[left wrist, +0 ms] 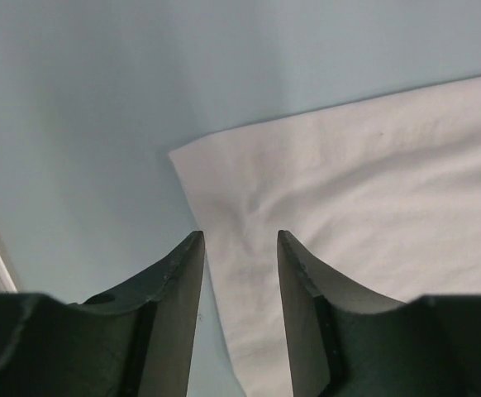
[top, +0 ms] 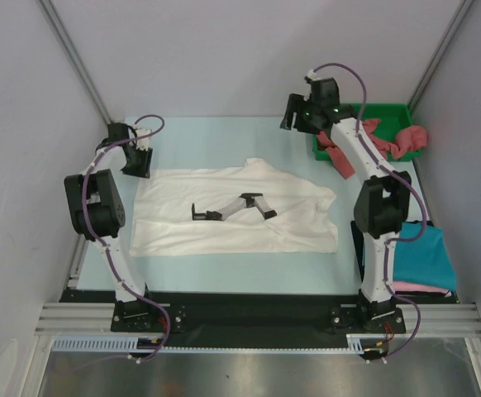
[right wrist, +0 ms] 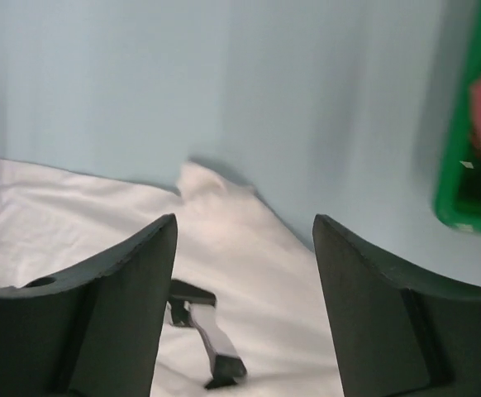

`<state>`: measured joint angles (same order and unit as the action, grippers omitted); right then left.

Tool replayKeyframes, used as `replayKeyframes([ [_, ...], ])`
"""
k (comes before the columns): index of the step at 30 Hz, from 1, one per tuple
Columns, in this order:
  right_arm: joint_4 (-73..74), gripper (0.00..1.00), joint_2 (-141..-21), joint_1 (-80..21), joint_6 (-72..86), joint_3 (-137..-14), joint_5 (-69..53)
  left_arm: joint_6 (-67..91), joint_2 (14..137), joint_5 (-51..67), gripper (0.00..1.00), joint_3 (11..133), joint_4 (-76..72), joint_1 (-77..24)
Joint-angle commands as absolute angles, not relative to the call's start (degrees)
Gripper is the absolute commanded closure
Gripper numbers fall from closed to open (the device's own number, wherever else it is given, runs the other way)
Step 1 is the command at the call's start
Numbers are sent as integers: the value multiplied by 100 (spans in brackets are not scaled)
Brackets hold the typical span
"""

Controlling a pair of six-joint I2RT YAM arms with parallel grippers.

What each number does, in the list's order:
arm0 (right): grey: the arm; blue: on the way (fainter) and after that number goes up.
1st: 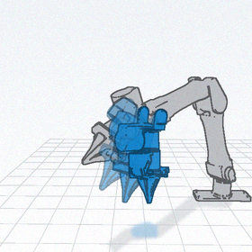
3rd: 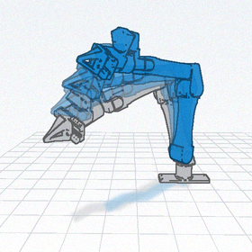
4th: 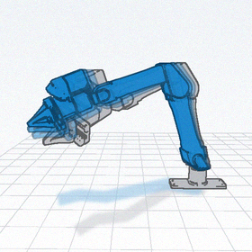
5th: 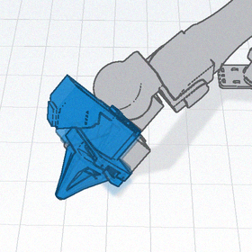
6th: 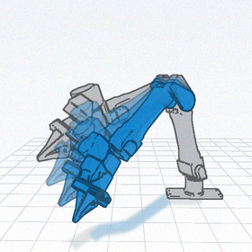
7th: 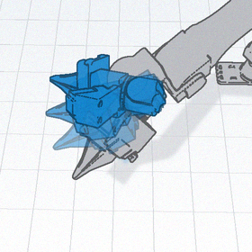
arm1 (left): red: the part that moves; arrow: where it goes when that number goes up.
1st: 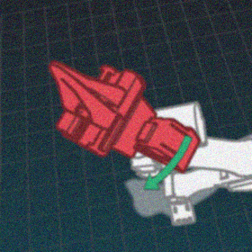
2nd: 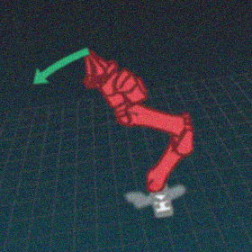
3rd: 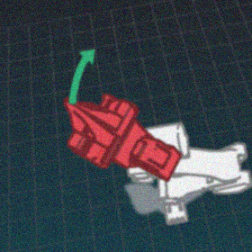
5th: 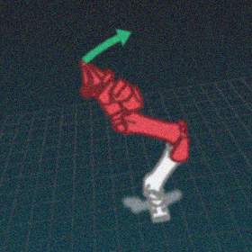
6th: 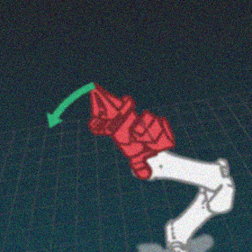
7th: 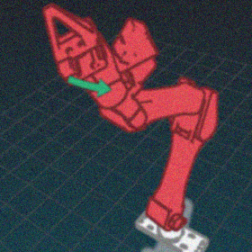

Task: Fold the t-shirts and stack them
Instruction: Fold the tshirt

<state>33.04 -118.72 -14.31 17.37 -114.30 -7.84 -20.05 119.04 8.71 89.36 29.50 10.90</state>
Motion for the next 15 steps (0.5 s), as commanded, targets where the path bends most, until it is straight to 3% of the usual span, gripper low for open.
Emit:
replayKeyframes([
  [1, 3717, 27, -13082, -1896, 1610, -12746, -1282, -2057, 11365, 914, 53, 9132, 2944, 1099],
  [5, 3972, 27, -14157, -2197, 1424, -14113, -1484, -2048, 11469, 879, 40, 9219, 2944, 1142],
  [15, 3699, 34, -15073, -2373, 1557, -14326, -1433, -1837, 12304, 1011, 37, 10028, 3515, 1204],
])
